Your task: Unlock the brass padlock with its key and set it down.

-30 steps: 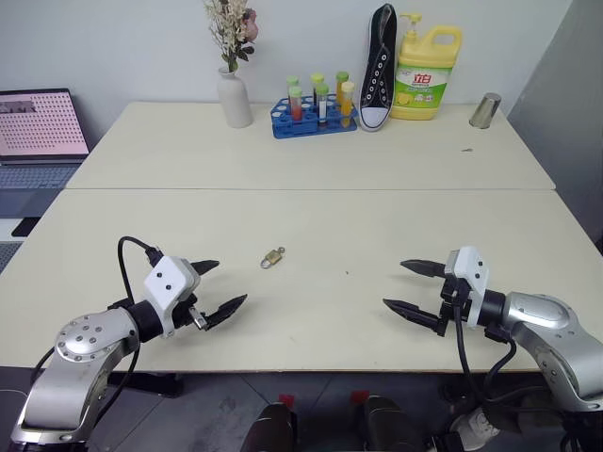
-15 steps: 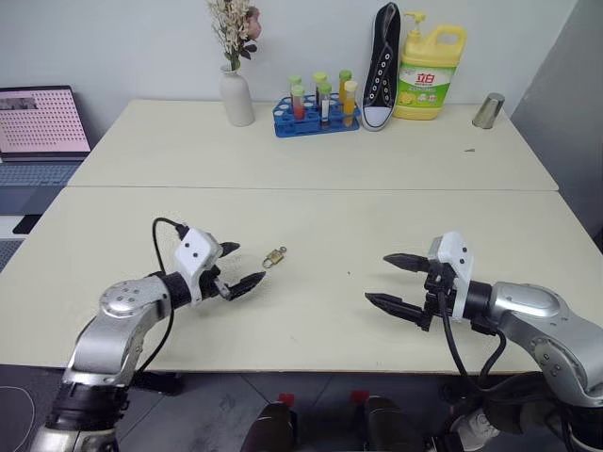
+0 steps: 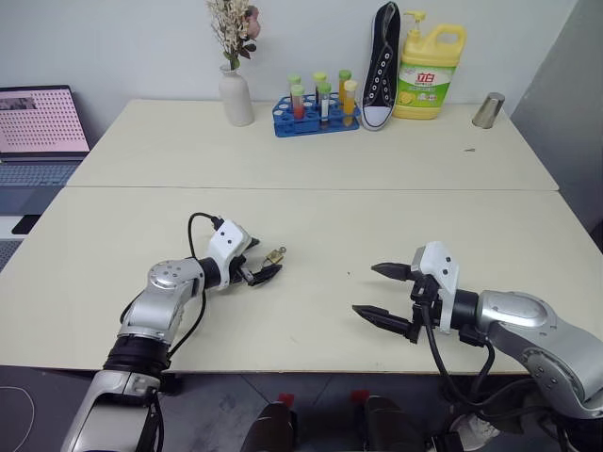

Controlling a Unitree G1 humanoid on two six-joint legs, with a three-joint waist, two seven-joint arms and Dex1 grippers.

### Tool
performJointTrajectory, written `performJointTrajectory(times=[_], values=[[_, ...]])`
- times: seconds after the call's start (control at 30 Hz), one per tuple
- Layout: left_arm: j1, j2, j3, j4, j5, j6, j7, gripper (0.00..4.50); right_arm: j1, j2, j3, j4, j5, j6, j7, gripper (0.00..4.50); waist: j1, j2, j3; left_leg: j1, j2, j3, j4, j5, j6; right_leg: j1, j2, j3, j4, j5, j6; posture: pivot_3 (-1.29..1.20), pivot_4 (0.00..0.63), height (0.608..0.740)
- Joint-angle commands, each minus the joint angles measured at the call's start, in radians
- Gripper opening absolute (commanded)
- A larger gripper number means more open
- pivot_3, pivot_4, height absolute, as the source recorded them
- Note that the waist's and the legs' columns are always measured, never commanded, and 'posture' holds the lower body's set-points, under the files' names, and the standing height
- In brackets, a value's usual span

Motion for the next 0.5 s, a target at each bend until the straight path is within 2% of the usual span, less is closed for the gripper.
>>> performJointTrajectory(times=[0.03, 0.1, 0.2, 0.5], values=[[-0.026, -0.012, -0.025, 0.036, 0.029, -0.002, -0.011, 4.50, -0.019, 0.000, -0.010, -0.042, 0.009, 0.006, -0.014, 4.48, 0.000, 0.000, 0.000, 0.000, 0.000, 0.000, 0.000, 0.000, 0.000, 0.000, 0.000, 0.000, 0.000, 0.000, 0.000, 0.00, 0.150, 0.740], [-0.030, -0.013, -0.035, 0.043, 0.037, 0.005, -0.020, 4.50, -0.024, 0.002, -0.011, -0.048, 0.016, 0.014, -0.020, 4.48, 0.000, 0.000, 0.000, 0.000, 0.000, 0.000, 0.000, 0.000, 0.000, 0.000, 0.000, 0.000, 0.000, 0.000, 0.000, 0.00, 0.150, 0.740], [-0.048, -0.015, -0.054, 0.067, 0.069, 0.009, -0.006, 3.92, -0.032, 0.003, -0.012, -0.048, 0.024, 0.021, -0.025, 4.50, 0.003, 0.000, -0.001, 0.000, 0.000, 0.000, 0.000, 0.000, 0.000, 0.001, 0.000, 0.000, 0.000, 0.000, 0.000, 0.00, 0.150, 0.740], [-0.025, 0.011, -0.081, 0.024, 0.081, 0.093, -0.030, 1.23, -0.045, 0.010, -0.020, -0.047, 0.032, 0.028, -0.029, 4.50, 0.001, 0.000, -0.003, 0.002, 0.000, 0.000, 0.001, 0.000, 0.000, 0.002, 0.000, 0.000, 0.001, 0.000, 0.001, 0.00, 0.150, 0.740]])
